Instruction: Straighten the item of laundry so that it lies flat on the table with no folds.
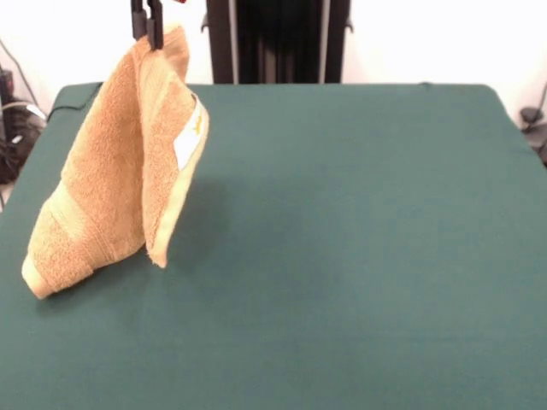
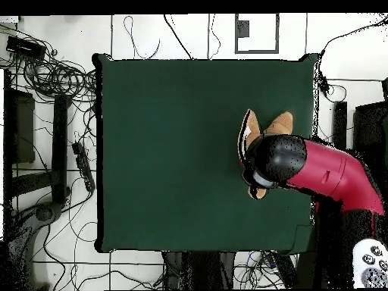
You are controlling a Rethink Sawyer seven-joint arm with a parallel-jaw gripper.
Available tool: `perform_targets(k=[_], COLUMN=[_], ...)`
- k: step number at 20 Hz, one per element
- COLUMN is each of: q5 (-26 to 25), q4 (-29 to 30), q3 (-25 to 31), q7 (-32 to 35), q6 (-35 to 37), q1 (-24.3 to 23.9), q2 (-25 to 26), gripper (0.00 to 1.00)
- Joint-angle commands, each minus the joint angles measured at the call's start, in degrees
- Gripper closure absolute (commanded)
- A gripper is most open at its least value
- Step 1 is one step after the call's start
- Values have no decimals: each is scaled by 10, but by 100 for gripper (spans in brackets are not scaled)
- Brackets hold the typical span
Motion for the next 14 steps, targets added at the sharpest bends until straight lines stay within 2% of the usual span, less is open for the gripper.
perform_targets(k=[1,14], q5=[18,8], q4=[85,87], q3=[70,57], q7=[16,59], q6=[-22,-88], q1=[19,33], q2=[22,60], gripper=[100,100])
